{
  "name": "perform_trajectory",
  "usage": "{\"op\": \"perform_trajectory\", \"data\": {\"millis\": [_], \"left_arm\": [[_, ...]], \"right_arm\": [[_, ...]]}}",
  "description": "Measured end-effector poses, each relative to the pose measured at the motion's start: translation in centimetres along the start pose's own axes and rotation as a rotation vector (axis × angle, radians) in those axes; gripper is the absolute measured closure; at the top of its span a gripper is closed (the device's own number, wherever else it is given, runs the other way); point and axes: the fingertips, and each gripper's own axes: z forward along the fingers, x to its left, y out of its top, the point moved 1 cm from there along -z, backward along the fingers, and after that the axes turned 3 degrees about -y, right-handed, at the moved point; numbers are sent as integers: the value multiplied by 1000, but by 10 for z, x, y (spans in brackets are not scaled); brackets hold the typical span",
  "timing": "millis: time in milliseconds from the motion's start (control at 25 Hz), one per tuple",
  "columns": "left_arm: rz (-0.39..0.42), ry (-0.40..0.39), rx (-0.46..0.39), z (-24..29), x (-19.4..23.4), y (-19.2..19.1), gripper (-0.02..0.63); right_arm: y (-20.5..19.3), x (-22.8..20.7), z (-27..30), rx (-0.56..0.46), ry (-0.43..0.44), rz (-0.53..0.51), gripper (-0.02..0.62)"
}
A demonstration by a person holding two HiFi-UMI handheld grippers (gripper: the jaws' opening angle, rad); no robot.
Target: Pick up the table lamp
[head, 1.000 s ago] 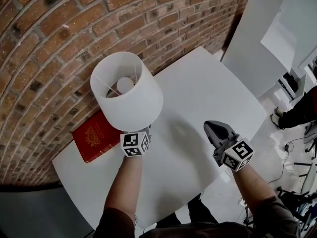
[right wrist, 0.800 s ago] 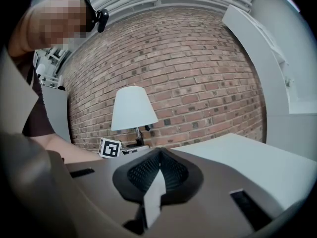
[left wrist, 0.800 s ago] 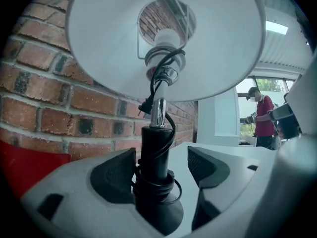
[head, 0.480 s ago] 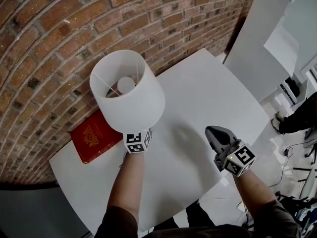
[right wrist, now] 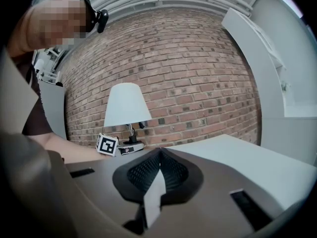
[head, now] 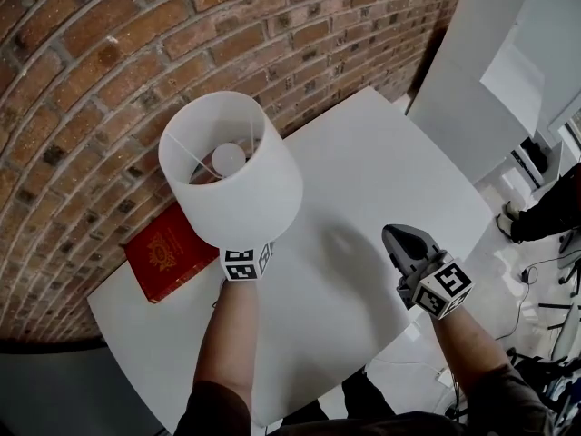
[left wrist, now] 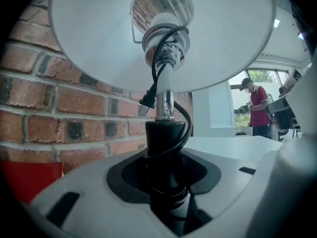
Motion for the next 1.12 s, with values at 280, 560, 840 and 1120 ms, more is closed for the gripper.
{"op": "perform_trajectory", "data": {"millis": [280,560,840,1120], "left_arm": [[39,-39,0,-6,-14,23,446],[29,-71,17,-12,-26,50,451],[35,-101,72,-15,-37,79,451],[28,-146,97,-15,-50,125,451]], "right_arm": [[11,-6,-7,-17,-26,-4,600],[29,-6,-17,-24,-33,-12,600],[55,-7,-28,-45,-49,-17,600],[86,-4,-38,-75,-46,-3,601]]}}
